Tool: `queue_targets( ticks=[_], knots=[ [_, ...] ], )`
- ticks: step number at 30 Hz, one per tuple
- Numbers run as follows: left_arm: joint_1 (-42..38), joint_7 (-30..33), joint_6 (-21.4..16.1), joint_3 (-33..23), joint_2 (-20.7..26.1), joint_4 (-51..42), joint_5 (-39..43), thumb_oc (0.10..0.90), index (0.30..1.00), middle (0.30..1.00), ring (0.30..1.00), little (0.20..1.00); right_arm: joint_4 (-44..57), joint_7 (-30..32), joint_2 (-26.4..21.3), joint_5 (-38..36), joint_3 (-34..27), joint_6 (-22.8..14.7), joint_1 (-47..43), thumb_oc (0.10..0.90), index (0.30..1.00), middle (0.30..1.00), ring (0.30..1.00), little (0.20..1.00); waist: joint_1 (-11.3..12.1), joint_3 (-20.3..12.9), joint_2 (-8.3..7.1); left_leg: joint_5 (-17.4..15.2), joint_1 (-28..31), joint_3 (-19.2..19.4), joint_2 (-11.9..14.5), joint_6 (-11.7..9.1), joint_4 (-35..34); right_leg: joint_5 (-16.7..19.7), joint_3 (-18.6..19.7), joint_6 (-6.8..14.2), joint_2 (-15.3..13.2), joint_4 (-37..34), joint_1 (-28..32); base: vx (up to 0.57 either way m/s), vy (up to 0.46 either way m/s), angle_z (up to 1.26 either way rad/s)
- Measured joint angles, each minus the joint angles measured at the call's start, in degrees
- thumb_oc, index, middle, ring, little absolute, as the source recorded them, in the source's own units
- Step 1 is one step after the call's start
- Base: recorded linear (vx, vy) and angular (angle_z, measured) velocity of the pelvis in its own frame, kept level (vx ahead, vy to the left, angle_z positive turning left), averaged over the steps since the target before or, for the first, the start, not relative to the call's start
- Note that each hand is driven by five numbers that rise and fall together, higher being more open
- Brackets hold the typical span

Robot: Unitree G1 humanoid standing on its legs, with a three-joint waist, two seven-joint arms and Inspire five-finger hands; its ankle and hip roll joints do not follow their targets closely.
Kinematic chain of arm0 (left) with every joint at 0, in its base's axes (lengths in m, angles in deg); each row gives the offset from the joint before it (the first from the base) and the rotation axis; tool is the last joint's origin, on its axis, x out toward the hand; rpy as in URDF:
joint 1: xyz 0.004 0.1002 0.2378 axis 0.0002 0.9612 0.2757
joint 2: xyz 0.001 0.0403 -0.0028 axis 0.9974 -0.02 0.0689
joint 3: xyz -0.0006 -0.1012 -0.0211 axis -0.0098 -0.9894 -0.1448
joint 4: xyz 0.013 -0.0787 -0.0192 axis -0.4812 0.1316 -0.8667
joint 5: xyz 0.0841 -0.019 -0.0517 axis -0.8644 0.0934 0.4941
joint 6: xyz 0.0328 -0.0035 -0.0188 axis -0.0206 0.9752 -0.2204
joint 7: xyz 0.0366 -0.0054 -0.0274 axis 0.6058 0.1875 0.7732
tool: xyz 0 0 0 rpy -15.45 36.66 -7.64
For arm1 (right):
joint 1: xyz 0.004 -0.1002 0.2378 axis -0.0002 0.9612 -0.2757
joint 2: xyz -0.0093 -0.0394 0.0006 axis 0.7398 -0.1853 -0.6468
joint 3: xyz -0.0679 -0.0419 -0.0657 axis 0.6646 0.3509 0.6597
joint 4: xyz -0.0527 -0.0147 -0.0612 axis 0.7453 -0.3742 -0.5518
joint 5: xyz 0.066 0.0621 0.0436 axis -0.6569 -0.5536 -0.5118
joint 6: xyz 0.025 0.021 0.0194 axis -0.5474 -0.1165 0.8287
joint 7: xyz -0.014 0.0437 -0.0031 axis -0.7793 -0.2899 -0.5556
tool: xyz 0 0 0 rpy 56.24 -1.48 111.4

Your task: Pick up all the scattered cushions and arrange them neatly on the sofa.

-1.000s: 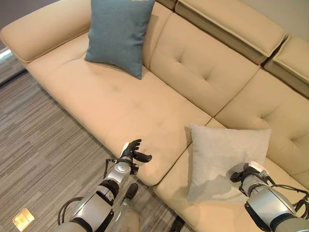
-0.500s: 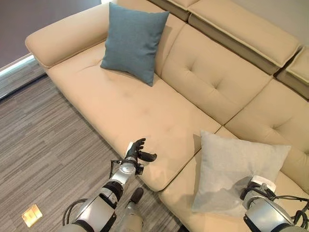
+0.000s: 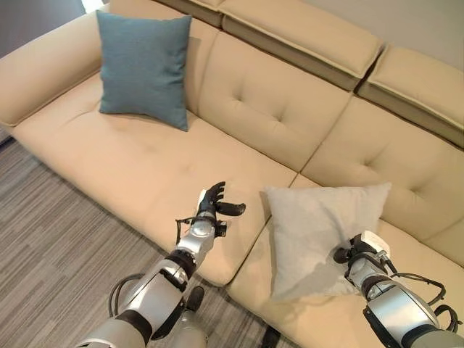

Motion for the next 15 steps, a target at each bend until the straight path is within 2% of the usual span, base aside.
queue_targets(
  ticks=[3, 6, 8, 15],
  knots=[
    [-0.74, -0.06, 0.0, -0.16, -1.92, 0.54, 1.28, 0.8, 0.9, 0.9, 0.9, 0.9, 1.6, -0.05, 0.82, -1.05, 0.01, -0.86, 0.13, 0.4, 0.3, 0.3, 0.3, 0.3, -1.14, -0.42, -0.2, -0.28, -0.04, 1.41, 0.14, 0.37, -0.02, 0.18, 1.55, -0.05, 0.03, 0.01, -0.98, -0.02, 0.016, -0.23],
    [-0.81, -0.12, 0.14, -0.4, -3.75, 6.05, 0.76, 0.8, 0.9, 0.9, 0.9, 0.9, 2.84, -0.08, 1.62, -3.9, -0.8, -1.99, 0.44, 0.4, 0.3, 0.3, 0.3, 0.3, -3.13, -1.23, -0.33, -0.52, -0.3, 2.37, 0.22, 0.44, -0.03, 0.21, 2.87, -0.04, -0.05, 0.01, -1.82, -0.03, 0.005, -0.14],
    [-0.77, -0.11, 1.62, -0.41, -4.16, 8.8, -0.43, 0.8, 0.9, 0.9, 0.9, 0.9, 3.78, -0.25, 1.68, -4.88, -0.78, -2.73, 0.12, 0.4, 0.3, 0.3, 0.3, 0.3, -4.07, -1.25, -0.32, -0.55, -1.01, 2.86, 0.44, 0.41, -0.03, 0.39, 3.0, -0.22, 0.04, 0.02, -2.83, -0.03, 0.007, -0.16],
    [1.28, -1.4, 5.43, -2.28, -2.56, 17.52, -8.34, 0.8, 0.9, 0.9, 0.9, 0.9, 5.09, -1.5, 1.21, -7.39, -1.97, -5.2, -1.24, 0.4, 0.3, 0.3, 0.3, 0.3, -4.97, -1.19, -0.38, -0.47, -3.17, 4.61, 1.6, 0.19, -0.38, 1.07, 5.1, -0.59, 0.87, 0.03, -6.36, -0.03, -0.011, -0.15]
  ],
)
